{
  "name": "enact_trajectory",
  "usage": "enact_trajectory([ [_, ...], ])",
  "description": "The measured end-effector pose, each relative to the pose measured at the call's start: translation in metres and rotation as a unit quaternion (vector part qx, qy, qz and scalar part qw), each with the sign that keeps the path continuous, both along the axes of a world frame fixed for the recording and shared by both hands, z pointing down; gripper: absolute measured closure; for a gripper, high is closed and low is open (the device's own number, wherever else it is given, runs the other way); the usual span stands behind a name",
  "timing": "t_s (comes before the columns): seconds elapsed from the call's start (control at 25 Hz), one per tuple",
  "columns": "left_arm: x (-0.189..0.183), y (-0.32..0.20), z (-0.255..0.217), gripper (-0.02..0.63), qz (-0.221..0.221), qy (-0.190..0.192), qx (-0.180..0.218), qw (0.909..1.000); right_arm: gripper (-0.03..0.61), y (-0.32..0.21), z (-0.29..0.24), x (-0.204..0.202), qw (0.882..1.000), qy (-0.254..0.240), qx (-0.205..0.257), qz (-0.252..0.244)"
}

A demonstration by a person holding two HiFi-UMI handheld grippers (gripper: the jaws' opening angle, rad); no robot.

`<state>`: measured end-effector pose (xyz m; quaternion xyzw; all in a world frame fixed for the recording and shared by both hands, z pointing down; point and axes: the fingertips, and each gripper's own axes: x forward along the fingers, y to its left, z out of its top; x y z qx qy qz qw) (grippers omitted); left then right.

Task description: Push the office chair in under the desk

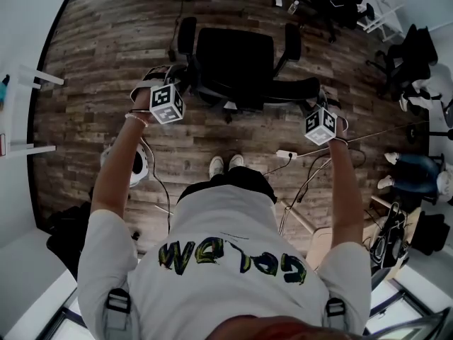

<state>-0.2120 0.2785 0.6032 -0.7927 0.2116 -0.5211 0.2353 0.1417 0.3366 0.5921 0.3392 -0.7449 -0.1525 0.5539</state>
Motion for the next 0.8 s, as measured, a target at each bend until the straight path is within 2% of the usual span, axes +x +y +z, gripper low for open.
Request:
enact_trajectory([
  [0.28, 0.007, -0.03, 0.002, 0.41, -0.018, -0.004, 0.0, 0.9998, 0.379, -0.03, 0.002, 0.008, 1.0, 0.017, 0.004, 0.018],
  [0.8, 0.019, -0.1, 0.006, 0.408, -0.03, -0.02, -0.004, 0.9994, 0.377, -0.099, 0.001, 0.021, 1.0, 0.008, 0.012, 0.018],
])
